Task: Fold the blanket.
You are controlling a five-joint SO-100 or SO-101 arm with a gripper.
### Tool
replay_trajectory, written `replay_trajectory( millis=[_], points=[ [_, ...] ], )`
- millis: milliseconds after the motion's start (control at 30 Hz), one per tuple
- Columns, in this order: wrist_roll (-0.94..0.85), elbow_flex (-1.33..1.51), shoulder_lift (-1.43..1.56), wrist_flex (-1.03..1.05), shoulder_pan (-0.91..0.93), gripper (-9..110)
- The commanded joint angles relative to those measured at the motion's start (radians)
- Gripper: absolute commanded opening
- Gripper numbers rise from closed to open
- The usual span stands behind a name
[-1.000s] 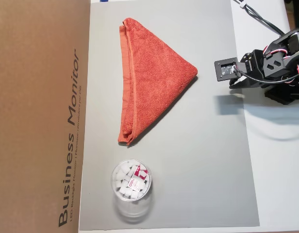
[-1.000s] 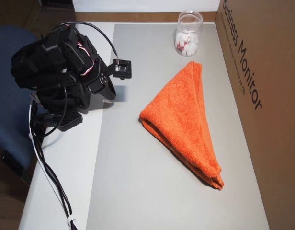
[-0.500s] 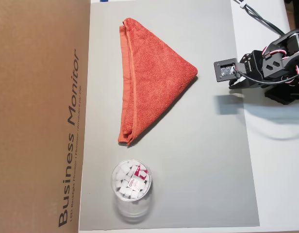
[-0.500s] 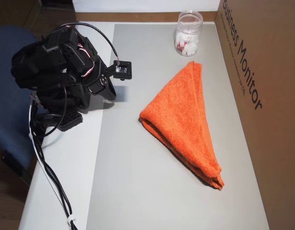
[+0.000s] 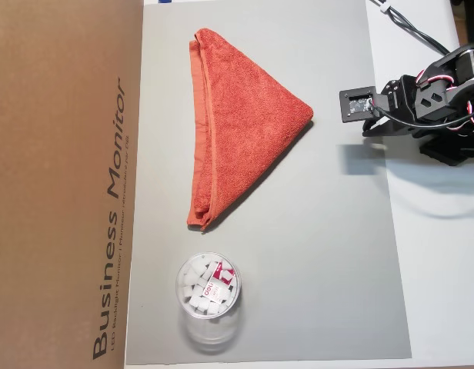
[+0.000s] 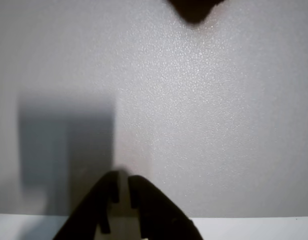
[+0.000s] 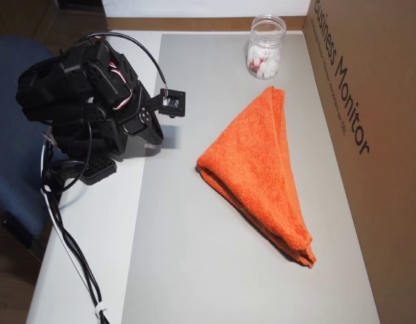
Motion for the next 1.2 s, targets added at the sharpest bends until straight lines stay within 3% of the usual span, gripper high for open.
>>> replay_trajectory(
  millis=[0,433,1167],
  points=[
    [-0.008,-0.040,-0.005,-0.012,0.003,0],
    [-0.008,0.092,0.155,-0.061,0.005,0],
    [0.003,0.215,0.155,-0.100,0.005,0]
  ],
)
